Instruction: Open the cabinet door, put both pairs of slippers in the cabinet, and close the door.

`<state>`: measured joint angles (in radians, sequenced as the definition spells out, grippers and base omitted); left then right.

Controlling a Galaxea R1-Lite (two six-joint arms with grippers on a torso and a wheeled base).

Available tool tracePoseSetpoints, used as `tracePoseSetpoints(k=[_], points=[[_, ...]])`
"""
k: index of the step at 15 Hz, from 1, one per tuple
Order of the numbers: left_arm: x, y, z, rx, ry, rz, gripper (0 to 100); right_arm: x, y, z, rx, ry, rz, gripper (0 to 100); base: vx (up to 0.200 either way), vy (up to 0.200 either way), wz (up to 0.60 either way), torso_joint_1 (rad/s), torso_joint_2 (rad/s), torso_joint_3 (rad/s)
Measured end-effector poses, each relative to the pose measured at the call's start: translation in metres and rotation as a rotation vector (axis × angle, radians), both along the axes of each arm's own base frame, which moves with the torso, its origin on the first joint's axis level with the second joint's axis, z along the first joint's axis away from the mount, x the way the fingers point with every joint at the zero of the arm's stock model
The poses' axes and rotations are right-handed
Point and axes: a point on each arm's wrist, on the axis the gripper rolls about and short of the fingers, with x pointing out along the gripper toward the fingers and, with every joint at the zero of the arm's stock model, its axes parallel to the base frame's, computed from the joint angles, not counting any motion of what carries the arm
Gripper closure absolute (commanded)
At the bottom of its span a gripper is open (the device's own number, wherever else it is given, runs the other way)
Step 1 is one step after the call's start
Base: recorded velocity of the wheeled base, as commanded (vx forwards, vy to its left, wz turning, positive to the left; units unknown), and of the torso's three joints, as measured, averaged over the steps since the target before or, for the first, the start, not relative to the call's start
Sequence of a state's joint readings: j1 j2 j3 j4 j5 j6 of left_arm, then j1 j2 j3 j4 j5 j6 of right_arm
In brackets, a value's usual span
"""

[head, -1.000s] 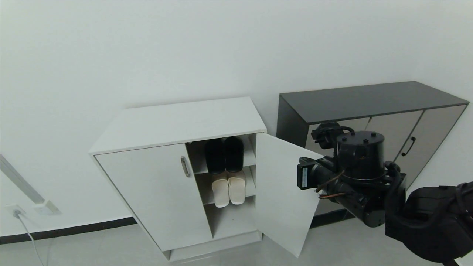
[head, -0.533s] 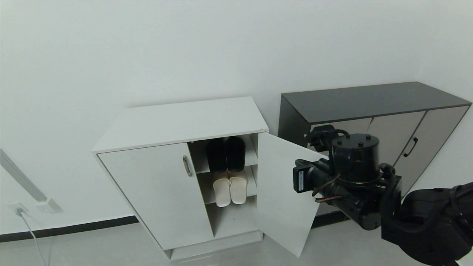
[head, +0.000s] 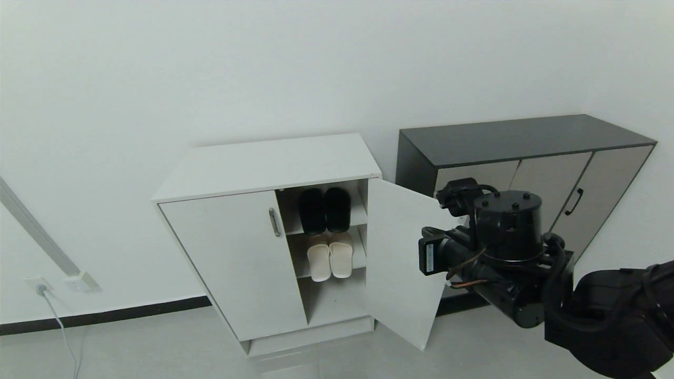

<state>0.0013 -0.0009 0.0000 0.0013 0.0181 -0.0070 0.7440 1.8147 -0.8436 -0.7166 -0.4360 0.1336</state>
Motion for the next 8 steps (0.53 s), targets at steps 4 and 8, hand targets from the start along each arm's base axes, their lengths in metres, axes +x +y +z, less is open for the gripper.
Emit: tracePoseSetpoints(k=[4, 8], points=[[0.0, 0.0, 0.0, 0.0, 0.0, 0.0, 100, 0.023, -0.014, 0.002, 0.006, -0.025, -0.033, 100, 0.0, 0.0, 0.0, 0.0, 0.0, 0.0], [0.0, 0.0, 0.0, 0.0, 0.0, 0.0, 100, 0.064, -0.042, 0.007, 0.037, -0.044, -0.098, 100, 0.0, 0.0, 0.0, 0.0, 0.0, 0.0]])
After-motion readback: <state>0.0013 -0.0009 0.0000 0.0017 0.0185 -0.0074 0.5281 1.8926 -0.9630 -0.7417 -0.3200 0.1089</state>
